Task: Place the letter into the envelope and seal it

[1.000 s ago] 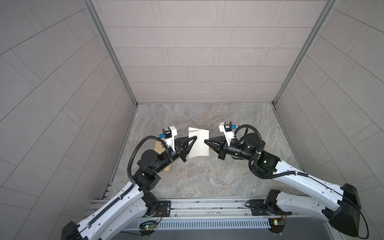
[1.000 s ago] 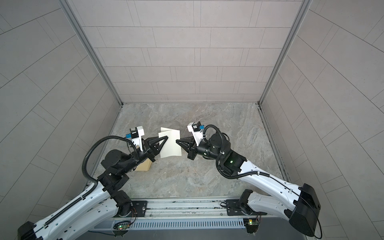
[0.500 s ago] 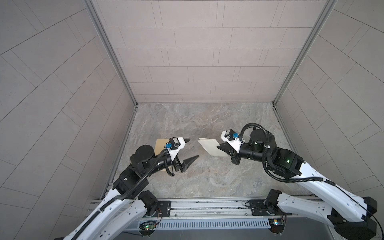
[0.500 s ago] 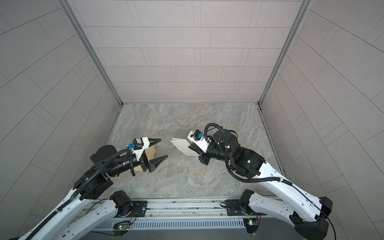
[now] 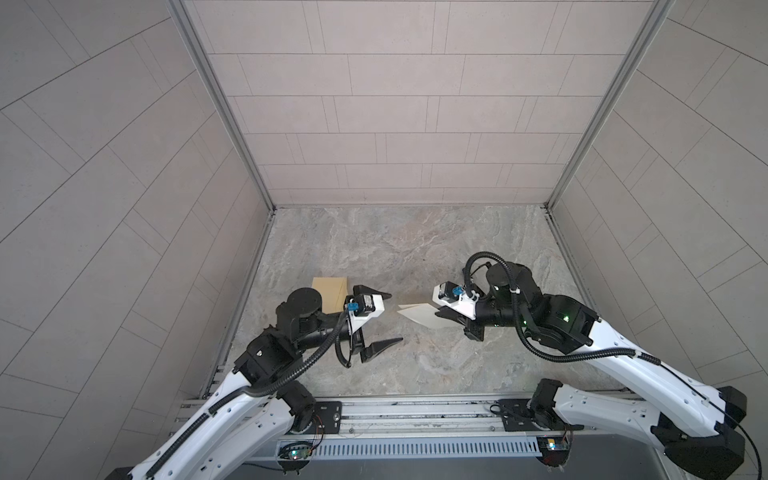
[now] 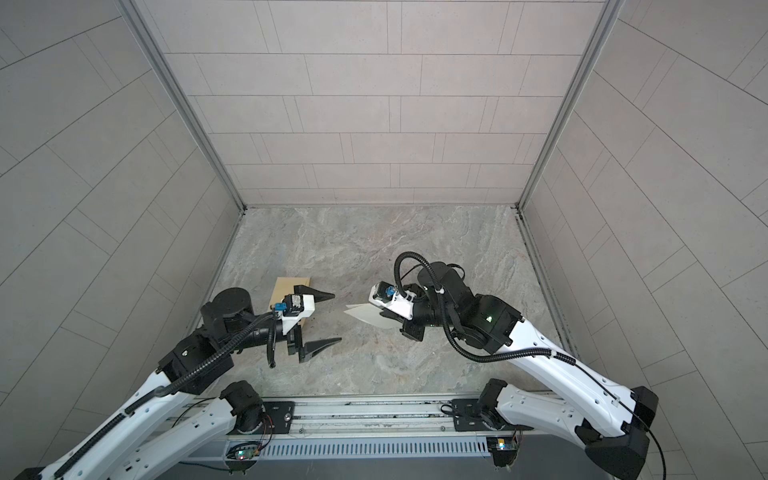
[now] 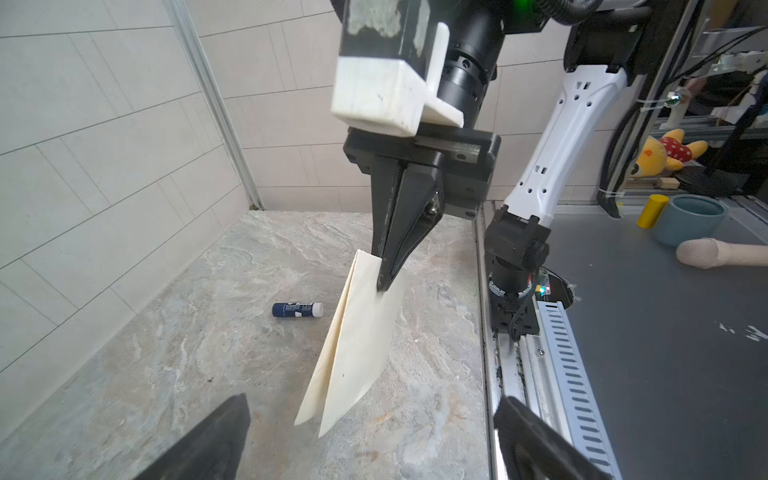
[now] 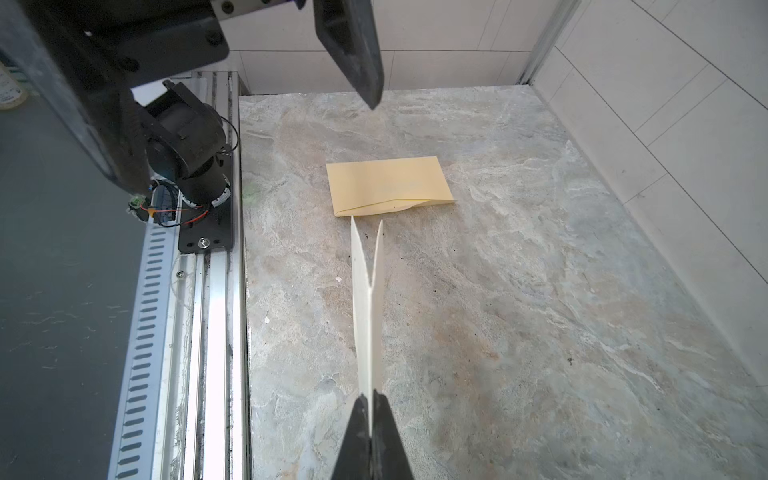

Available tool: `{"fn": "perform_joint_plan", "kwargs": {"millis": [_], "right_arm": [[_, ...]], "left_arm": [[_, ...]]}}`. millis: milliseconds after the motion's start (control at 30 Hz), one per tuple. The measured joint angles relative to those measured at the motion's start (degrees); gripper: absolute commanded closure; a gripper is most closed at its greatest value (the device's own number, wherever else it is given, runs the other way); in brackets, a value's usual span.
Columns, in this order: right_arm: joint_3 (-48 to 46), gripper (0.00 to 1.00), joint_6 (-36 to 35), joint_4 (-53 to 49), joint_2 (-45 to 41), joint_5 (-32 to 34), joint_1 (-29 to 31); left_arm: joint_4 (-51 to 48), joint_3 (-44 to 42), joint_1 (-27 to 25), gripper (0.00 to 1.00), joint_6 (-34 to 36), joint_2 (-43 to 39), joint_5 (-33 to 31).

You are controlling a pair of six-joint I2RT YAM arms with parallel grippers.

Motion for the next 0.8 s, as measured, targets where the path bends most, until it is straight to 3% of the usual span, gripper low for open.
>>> {"fn": "perform_joint_plan", "kwargs": {"millis": [367,633,800], "right_arm": [[-1.1,1.00,-2.8,1.1,2.8,-3.5,1.3],[-1.1,1.00,-3.4,1.8,4.4,-4.3,4.1],[-1.0,1.00,-3.4,3.8,5.2,-4.6,5.7]], "left_arm": [[1.7,-0.5,0.0,0.13,0.9,5.0,6.4],[2.5,-0.8,0.0,0.26,1.1,6.9,6.8],[2.9,-1.6,0.0,0.40,0.7,6.9,7.3]]}}
